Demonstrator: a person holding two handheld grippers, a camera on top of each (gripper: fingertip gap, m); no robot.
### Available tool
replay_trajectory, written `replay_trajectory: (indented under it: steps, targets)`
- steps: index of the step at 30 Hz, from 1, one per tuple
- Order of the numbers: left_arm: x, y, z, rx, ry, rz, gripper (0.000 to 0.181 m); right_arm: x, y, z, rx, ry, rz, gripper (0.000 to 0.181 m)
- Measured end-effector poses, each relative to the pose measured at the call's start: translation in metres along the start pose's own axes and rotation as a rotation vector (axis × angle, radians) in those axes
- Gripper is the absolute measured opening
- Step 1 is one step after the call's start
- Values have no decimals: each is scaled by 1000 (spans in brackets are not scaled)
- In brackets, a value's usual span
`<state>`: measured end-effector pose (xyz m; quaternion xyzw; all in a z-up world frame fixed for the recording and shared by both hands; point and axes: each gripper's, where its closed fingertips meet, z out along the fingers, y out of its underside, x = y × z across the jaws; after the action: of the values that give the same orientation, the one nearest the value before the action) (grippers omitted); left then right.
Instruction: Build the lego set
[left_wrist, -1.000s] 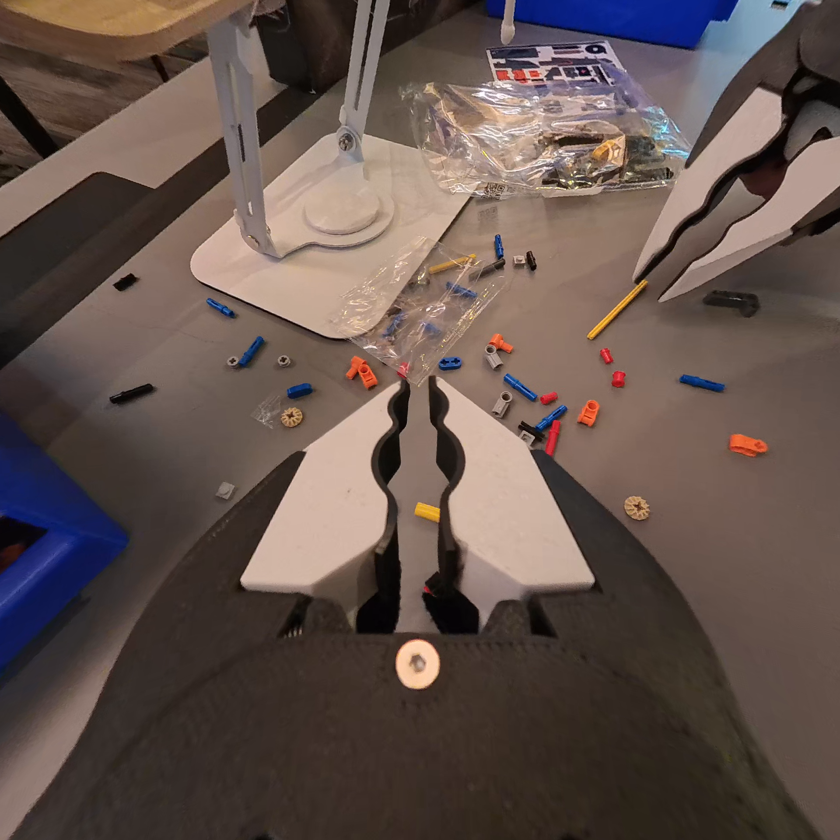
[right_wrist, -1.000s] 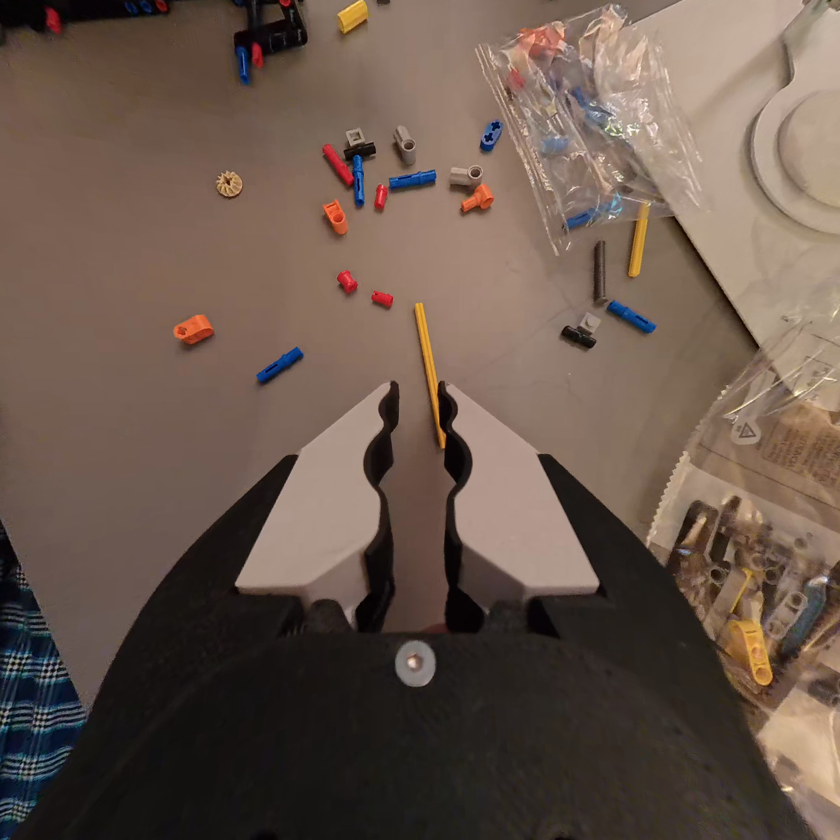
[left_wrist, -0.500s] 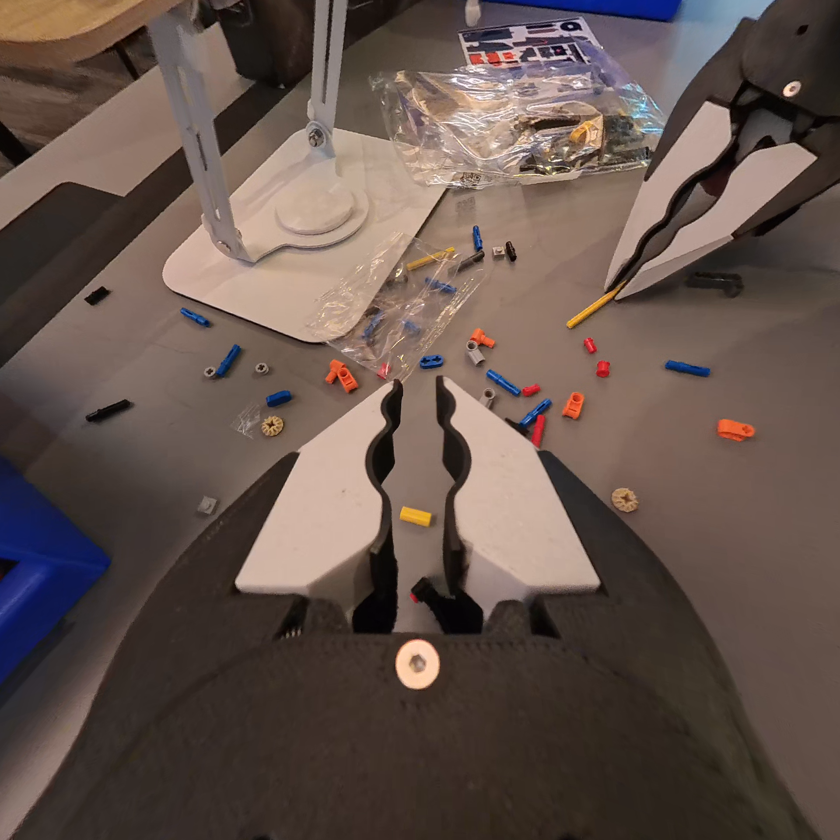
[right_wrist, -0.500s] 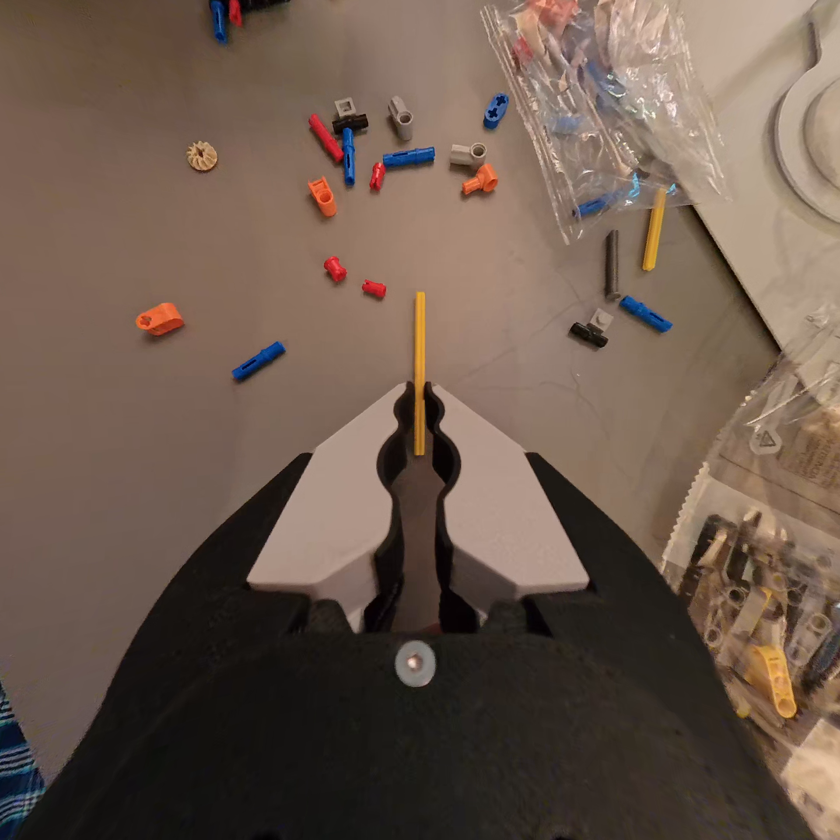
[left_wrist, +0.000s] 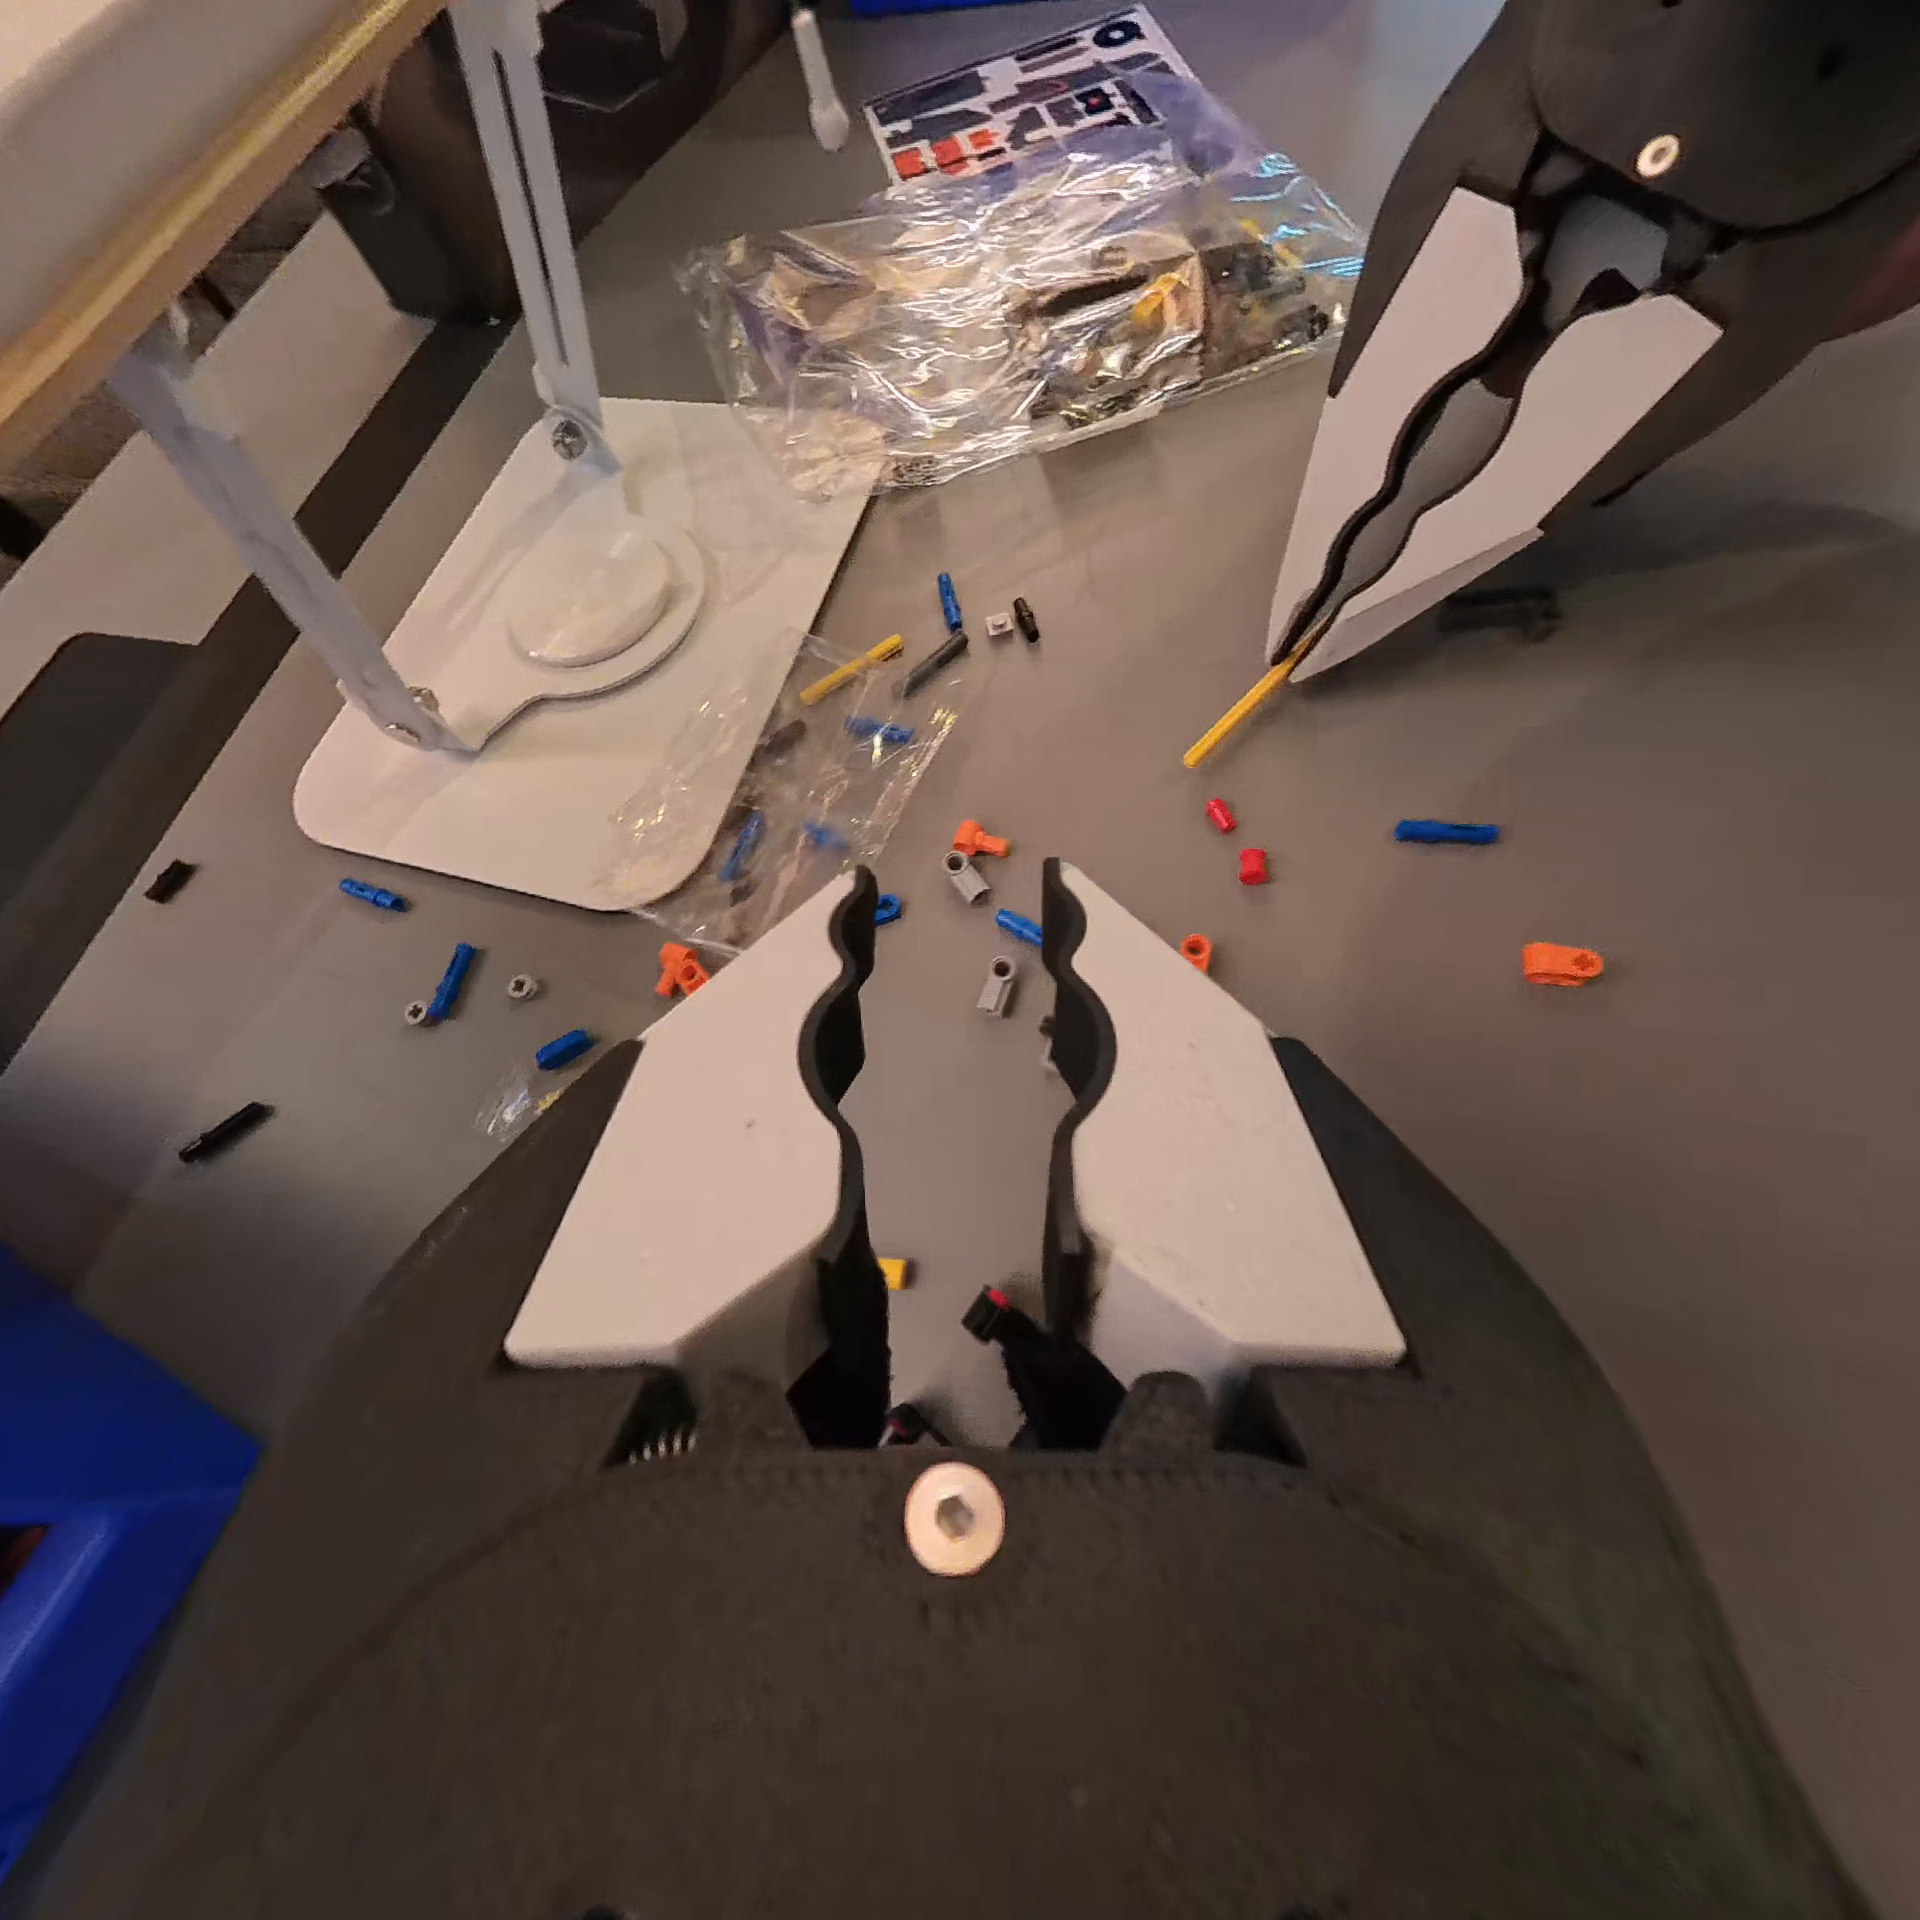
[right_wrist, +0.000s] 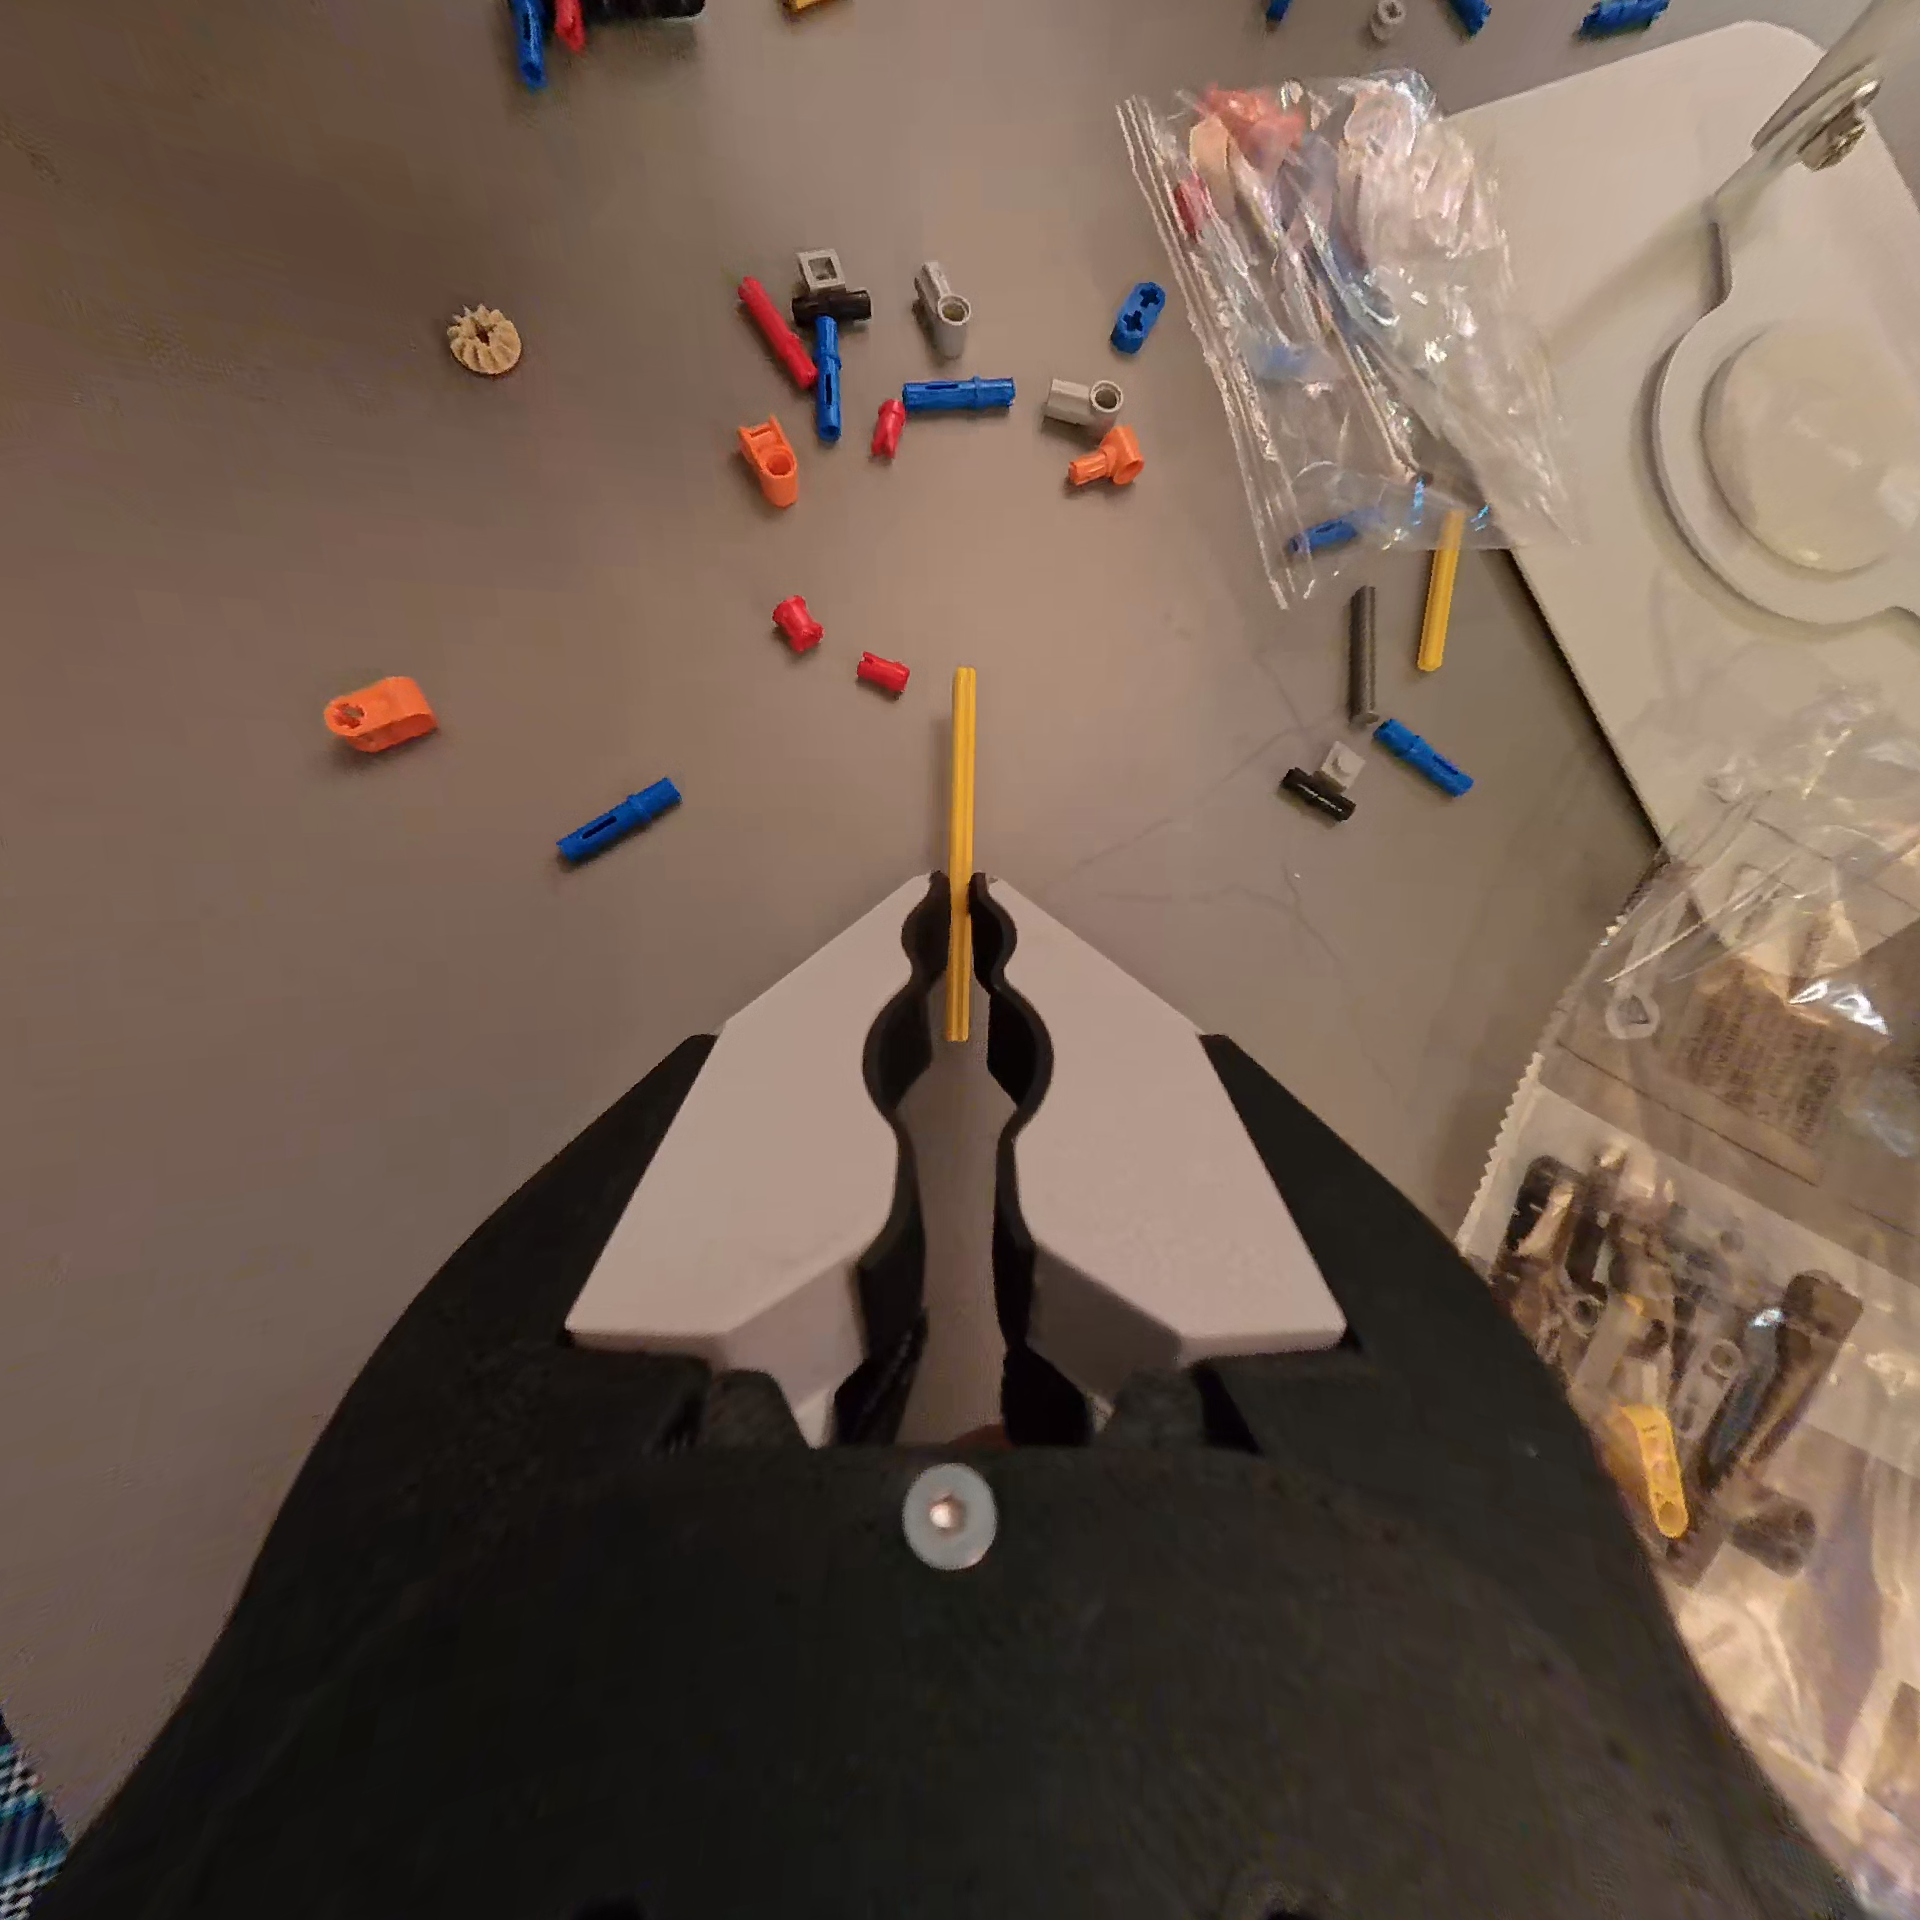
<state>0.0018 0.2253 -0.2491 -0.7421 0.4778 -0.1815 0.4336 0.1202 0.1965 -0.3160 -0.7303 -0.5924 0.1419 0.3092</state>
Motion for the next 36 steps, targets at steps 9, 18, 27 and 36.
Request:
replay_trajectory:
  steps: [9, 18, 27, 36]
  targets:
    - [27, -12, 16, -84, 57, 36, 33, 2, -1, -1, 28, -21, 18, 1]
    - [41, -16, 26, -172, 72, 23, 35, 1, 1, -3, 64, -61, 38, 1]
    - [50, -15, 42, -228, 93, -16, 35, 4, 1, -11, 90, -77, 43, 1]
    - [59, 4, 43, -264, 102, -17, 27, 10, 9, -10, 111, -120, 97, 1]
